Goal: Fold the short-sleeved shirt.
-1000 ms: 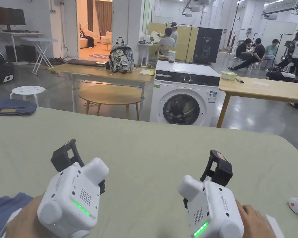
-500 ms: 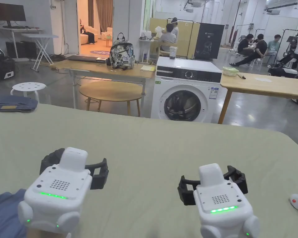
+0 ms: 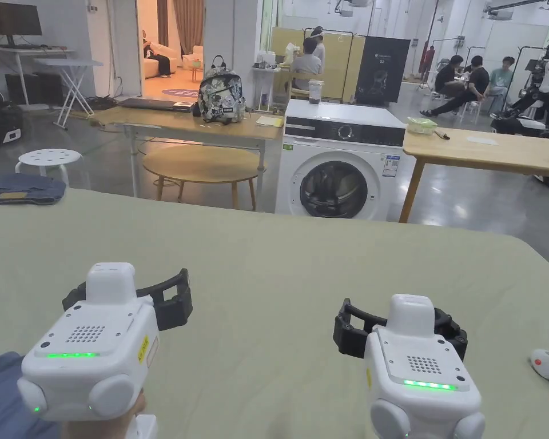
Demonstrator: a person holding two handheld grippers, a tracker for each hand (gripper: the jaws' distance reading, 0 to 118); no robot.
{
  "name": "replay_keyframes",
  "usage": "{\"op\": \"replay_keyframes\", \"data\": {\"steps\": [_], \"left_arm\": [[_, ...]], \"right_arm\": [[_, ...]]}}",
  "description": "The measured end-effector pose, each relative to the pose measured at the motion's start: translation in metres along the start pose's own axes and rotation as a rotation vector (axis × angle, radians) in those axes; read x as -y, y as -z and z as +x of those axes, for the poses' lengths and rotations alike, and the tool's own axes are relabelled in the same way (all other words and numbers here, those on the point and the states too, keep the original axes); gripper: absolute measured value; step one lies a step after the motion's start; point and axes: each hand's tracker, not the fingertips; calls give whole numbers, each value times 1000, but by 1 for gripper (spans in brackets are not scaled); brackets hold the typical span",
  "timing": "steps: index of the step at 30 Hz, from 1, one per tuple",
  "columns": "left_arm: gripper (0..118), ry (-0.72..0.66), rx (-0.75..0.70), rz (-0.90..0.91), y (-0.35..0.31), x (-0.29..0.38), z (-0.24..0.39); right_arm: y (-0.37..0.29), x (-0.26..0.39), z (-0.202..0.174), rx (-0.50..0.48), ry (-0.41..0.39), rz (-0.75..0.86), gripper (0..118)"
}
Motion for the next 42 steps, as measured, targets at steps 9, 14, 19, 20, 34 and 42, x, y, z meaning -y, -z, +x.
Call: {"op": "replay_keyframes", "data": {"steps": [9,14,19,20,34,42], "left_arm": [[105,61,-5,-20,-4,1,8],[100,87,-5,-6,-5,0,9],[63,82,-9,4,-6,-2,10],[48,80,-19,10,-6,-3,10],[0,111,-81,-55,-3,-11,9],[0,114,-66,-91,-13,-9,-2]], "right_arm": [[-3,9,0,-2,24,-16,118],[-7,7,0,1,31,-3,118],[-10,3,-3,5,22,-3,98],[-11,3,-4,12,21,-4,75],[-15,1,-10,25,25,-24,0],[-13,0,-15,10,20,-27,0]]}}
